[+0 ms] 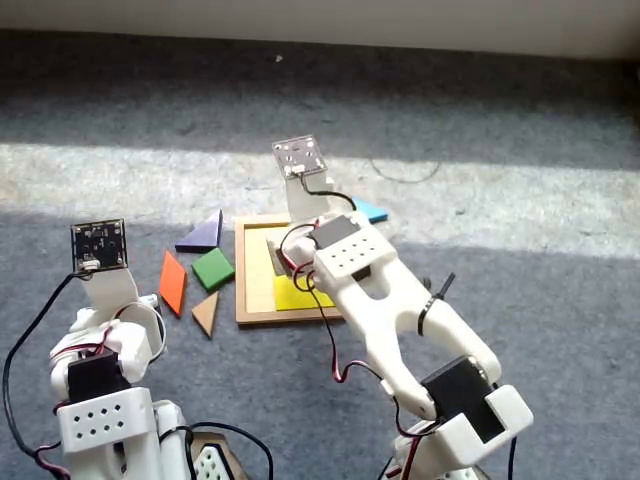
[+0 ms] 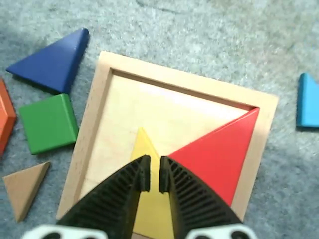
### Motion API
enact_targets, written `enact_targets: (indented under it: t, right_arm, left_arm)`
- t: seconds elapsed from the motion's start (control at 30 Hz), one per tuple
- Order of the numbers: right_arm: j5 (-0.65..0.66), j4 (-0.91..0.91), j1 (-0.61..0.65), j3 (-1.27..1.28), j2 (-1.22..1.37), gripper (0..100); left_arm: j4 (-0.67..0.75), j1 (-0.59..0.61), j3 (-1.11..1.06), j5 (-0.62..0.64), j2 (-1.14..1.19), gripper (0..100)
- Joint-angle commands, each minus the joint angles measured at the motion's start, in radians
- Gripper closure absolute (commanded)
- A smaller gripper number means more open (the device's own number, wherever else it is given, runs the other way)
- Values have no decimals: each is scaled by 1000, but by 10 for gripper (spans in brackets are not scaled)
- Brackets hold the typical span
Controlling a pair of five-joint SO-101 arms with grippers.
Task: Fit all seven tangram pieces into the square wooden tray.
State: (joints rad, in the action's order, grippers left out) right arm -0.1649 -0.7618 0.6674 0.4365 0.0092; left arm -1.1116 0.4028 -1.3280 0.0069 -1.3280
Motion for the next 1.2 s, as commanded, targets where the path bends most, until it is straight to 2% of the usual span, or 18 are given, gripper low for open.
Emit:
enact_targets:
  t: [0.0, 0.17, 0.33, 0.47, 0.6, 0.87, 1.17]
  right_arm:
    - [-5, 47, -12, 10, -58, 947]
    - [-3, 44, -10, 5, -58, 933]
    - [-3, 44, 1, 5, -56, 767]
    - [-3, 41, 58, 10, -56, 764]
    - [61, -53, 113, 5, -56, 764]
    - [66, -94, 125, 5, 5, 764]
    - [68, -357, 145, -225, 205, 764]
  left_arm:
    - [20, 7, 39, 0, -8, 992]
    - [20, 7, 39, 0, -8, 992]
    - [20, 7, 38, 0, -8, 992]
    - [20, 8, 38, 0, -8, 992]
    - [20, 8, 38, 0, -8, 992]
    - [20, 7, 38, 0, -8, 992]
    - [20, 7, 38, 0, -8, 992]
